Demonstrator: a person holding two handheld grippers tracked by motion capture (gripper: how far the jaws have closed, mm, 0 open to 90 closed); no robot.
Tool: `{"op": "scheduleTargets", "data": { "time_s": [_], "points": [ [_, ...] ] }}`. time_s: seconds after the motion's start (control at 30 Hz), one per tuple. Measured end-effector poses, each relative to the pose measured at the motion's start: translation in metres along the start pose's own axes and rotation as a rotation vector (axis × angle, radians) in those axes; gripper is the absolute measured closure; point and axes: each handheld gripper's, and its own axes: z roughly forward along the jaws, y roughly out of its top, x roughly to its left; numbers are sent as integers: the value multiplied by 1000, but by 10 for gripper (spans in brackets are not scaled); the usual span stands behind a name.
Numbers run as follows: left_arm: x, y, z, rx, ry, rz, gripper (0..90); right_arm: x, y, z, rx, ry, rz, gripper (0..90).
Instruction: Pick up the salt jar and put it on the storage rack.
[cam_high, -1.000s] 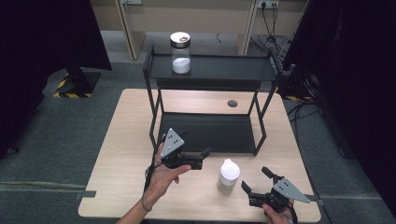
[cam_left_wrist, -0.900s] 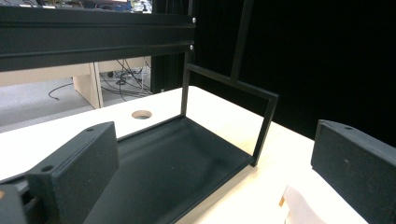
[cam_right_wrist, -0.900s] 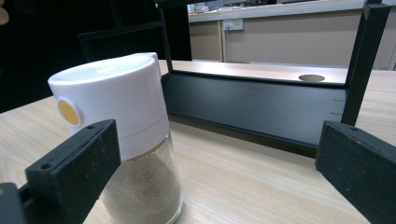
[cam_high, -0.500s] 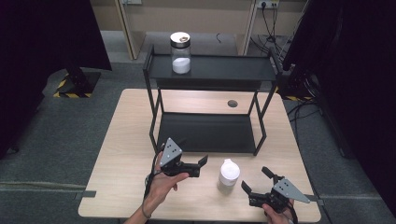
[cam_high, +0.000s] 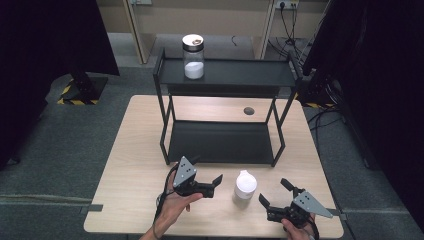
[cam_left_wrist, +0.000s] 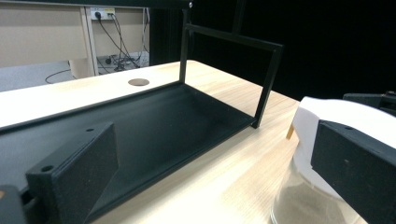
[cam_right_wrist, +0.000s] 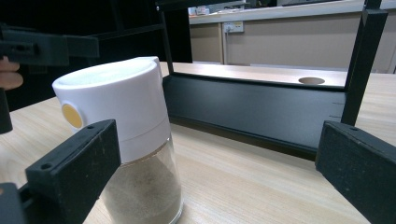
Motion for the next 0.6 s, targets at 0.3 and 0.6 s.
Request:
{"op": "scheduleTargets", "data": {
  "time_s": [0.3,0.6],
  "points": [
    [-1,-18,-3,7,4,4,2,0,0,0,0,1,2,3],
    [-2,-34,-6,-5,9,5,3,0,0,0,-1,-1,3,3]
  ]
}}
